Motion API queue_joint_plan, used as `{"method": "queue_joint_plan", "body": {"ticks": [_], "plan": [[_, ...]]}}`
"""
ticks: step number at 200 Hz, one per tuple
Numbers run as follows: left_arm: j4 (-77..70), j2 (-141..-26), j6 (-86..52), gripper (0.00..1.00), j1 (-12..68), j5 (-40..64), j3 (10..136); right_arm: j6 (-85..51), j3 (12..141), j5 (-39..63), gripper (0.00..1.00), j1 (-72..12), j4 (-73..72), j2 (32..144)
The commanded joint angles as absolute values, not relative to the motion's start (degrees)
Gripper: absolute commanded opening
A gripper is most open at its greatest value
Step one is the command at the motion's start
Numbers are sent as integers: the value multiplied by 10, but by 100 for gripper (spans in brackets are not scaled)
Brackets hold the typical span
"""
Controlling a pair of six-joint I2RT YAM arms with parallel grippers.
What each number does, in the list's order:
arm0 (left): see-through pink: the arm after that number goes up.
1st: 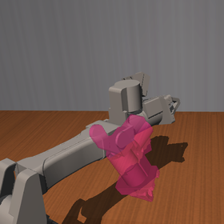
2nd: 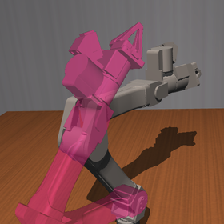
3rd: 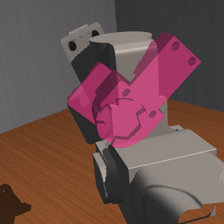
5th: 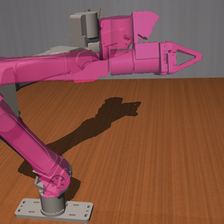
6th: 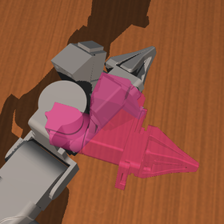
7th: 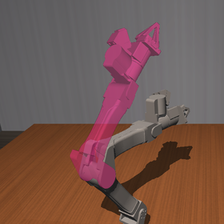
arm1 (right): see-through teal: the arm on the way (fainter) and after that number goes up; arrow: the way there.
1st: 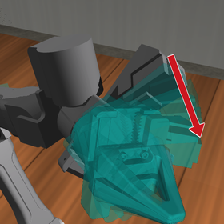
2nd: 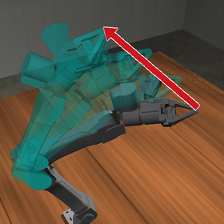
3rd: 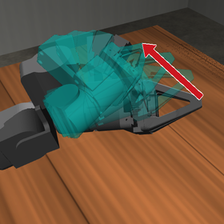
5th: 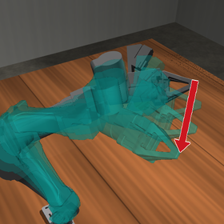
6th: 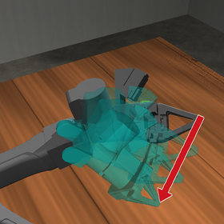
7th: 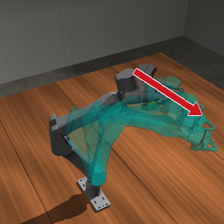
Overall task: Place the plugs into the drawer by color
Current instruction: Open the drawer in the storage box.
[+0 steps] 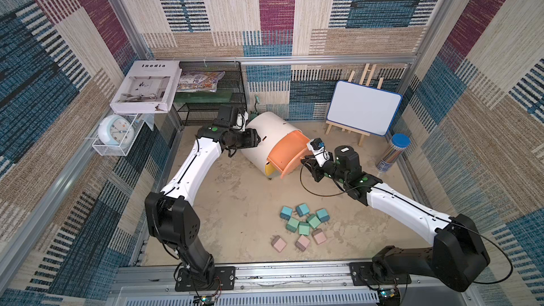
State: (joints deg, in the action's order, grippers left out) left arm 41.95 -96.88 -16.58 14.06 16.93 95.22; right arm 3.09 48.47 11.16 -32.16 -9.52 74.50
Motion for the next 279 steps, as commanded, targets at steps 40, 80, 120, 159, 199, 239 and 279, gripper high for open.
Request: {"method": "queue_joint_plan", "body": {"ticks": [40,80,120,159,199,239,279], "plan": [[410,-960,-168,63,140,176,944,13,468,105,16,-325,-71,704],[409,-959,-170,63,140,183,942,8,463,105,20,-327,-76,715],[408,-957,-170,63,141,188,937,11,479,104,21,-329,-80,735],[405,-952,-169,63,141,192,930,17,501,104,24,-328,-75,745],[403,-948,-169,63,142,194,925,17,517,111,29,-329,-76,754],[403,-942,-170,63,142,194,924,15,517,111,39,-329,-70,772],[403,-919,-179,64,144,190,916,10,514,112,55,-329,-54,752]]}}
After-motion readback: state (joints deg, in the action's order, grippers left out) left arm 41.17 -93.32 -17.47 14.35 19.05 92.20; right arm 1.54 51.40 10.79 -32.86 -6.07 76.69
